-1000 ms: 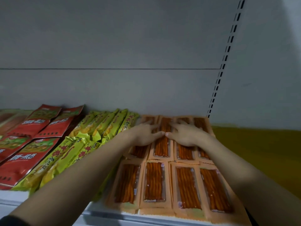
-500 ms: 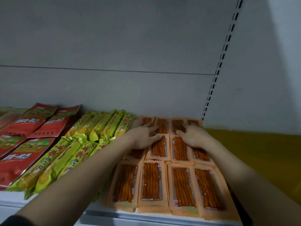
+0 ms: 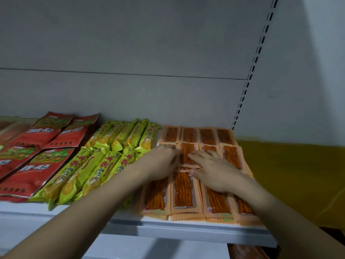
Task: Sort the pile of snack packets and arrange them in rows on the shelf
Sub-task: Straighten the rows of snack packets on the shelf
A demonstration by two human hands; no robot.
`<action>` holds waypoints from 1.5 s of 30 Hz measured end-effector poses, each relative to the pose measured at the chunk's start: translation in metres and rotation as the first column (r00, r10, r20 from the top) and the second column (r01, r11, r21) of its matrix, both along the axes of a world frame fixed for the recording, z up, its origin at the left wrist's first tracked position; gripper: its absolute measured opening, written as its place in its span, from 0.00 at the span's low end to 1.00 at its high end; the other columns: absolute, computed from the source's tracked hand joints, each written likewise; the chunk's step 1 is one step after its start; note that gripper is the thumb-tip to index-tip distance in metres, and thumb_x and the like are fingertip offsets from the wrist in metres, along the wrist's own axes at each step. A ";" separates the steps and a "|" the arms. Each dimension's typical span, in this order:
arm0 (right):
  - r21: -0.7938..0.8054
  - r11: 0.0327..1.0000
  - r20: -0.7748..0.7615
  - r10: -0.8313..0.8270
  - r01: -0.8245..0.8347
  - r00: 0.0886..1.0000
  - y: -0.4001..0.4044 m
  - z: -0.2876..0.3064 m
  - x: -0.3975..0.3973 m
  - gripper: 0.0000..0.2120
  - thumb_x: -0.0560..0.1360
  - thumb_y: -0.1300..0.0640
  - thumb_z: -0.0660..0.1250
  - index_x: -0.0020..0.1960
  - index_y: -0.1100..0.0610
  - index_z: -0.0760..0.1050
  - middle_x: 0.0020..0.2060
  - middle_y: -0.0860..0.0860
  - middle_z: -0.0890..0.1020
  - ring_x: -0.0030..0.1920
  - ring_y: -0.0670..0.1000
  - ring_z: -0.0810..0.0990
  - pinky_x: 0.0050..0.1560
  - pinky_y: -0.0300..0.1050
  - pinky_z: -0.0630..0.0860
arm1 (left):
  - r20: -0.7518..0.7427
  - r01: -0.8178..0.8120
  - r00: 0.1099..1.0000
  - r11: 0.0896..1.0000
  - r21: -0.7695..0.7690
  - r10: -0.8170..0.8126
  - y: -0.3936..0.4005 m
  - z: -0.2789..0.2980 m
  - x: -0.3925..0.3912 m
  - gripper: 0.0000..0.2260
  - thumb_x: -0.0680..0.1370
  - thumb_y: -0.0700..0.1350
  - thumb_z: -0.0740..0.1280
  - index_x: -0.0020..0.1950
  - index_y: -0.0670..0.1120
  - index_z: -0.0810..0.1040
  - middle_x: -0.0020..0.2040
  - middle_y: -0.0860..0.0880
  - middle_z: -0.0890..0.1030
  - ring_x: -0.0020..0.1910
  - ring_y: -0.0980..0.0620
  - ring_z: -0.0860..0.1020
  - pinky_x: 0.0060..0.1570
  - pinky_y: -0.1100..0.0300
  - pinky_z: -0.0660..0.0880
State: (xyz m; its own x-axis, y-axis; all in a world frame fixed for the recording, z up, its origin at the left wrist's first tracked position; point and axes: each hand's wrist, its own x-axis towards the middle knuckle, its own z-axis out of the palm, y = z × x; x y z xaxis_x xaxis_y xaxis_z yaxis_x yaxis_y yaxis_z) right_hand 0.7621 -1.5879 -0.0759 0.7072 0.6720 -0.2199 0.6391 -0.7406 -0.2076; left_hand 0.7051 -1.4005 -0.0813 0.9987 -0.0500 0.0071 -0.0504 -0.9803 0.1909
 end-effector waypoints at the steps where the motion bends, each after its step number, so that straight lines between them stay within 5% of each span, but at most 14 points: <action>1: 0.008 1.000 0.001 -0.004 0.004 1.000 -0.001 0.000 -0.001 0.30 0.82 0.39 0.55 0.80 0.42 0.49 0.80 0.45 0.49 0.80 0.53 0.46 0.78 0.60 0.52 | 0.007 -0.003 1.000 1.000 -0.008 0.003 -0.001 0.000 -0.002 0.17 0.84 0.49 0.57 0.71 0.48 0.74 0.65 0.44 0.77 0.64 0.42 0.75 0.63 0.47 0.72; 6: 0.039 0.983 0.081 -0.182 0.179 0.980 -0.017 0.004 0.000 0.29 0.81 0.37 0.52 0.80 0.42 0.50 0.80 0.47 0.51 0.80 0.57 0.49 0.77 0.63 0.53 | -0.079 0.006 0.997 0.999 0.031 -0.004 -0.010 0.000 -0.013 0.23 0.83 0.59 0.57 0.77 0.56 0.66 0.77 0.47 0.67 0.75 0.44 0.64 0.73 0.46 0.64; 12: -0.006 0.976 0.030 -0.219 0.219 0.975 -0.025 0.000 -0.003 0.29 0.82 0.37 0.51 0.80 0.41 0.51 0.81 0.47 0.50 0.80 0.57 0.48 0.77 0.63 0.51 | -0.087 0.006 0.996 1.000 -0.020 -0.008 -0.016 0.002 -0.018 0.22 0.83 0.57 0.58 0.78 0.55 0.66 0.81 0.50 0.59 0.78 0.44 0.60 0.77 0.48 0.59; 18: -0.016 0.959 0.029 -0.281 0.282 0.959 -0.035 -0.006 -0.009 0.29 0.82 0.38 0.50 0.80 0.42 0.48 0.81 0.47 0.49 0.80 0.57 0.44 0.77 0.64 0.50 | -0.102 0.011 0.995 0.998 -0.064 -0.017 -0.020 0.007 -0.024 0.21 0.84 0.55 0.58 0.78 0.54 0.64 0.78 0.52 0.66 0.78 0.43 0.60 0.76 0.49 0.57; 25: 0.052 0.948 0.028 -0.317 0.315 0.948 -0.041 -0.006 -0.011 0.28 0.82 0.39 0.52 0.80 0.43 0.51 0.81 0.47 0.49 0.80 0.56 0.44 0.76 0.66 0.52 | -0.105 0.044 0.993 0.997 -0.066 -0.051 -0.014 -0.001 -0.022 0.22 0.84 0.59 0.57 0.78 0.57 0.64 0.81 0.51 0.60 0.80 0.43 0.56 0.79 0.45 0.53; 29: 0.180 0.974 0.095 -0.153 0.134 0.984 -0.044 0.007 -0.033 0.32 0.80 0.38 0.60 0.79 0.42 0.53 0.80 0.45 0.54 0.79 0.51 0.51 0.77 0.57 0.55 | -0.007 0.107 0.994 0.987 -0.122 -0.109 -0.011 0.008 -0.043 0.25 0.80 0.61 0.63 0.75 0.55 0.69 0.76 0.50 0.66 0.76 0.47 0.63 0.76 0.49 0.60; 34: 0.185 0.968 -0.030 0.179 -0.170 0.983 -0.035 0.018 -0.073 0.37 0.74 0.40 0.70 0.77 0.41 0.58 0.74 0.38 0.62 0.73 0.40 0.59 0.72 0.40 0.59 | -0.143 0.180 0.973 0.983 -0.038 -0.183 -0.001 0.020 -0.081 0.33 0.68 0.67 0.74 0.68 0.55 0.72 0.61 0.56 0.72 0.60 0.56 0.69 0.64 0.56 0.69; 45: 0.029 0.965 0.137 0.256 -0.262 0.957 -0.016 0.010 -0.082 0.36 0.72 0.44 0.73 0.76 0.44 0.61 0.70 0.41 0.64 0.69 0.45 0.63 0.67 0.48 0.69 | -0.139 0.258 0.961 0.958 0.123 -0.241 0.002 0.010 -0.090 0.34 0.70 0.59 0.76 0.72 0.52 0.67 0.66 0.52 0.69 0.64 0.52 0.64 0.66 0.55 0.66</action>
State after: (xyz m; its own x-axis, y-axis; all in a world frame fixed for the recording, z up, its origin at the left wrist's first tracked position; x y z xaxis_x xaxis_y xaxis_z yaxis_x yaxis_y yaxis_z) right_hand 0.6805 -1.6044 -0.0655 0.5282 0.8431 -0.1013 0.8316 -0.5377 -0.1389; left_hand 0.6151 -1.3989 -0.0711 0.9472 -0.2895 -0.1375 -0.2817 -0.9567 0.0736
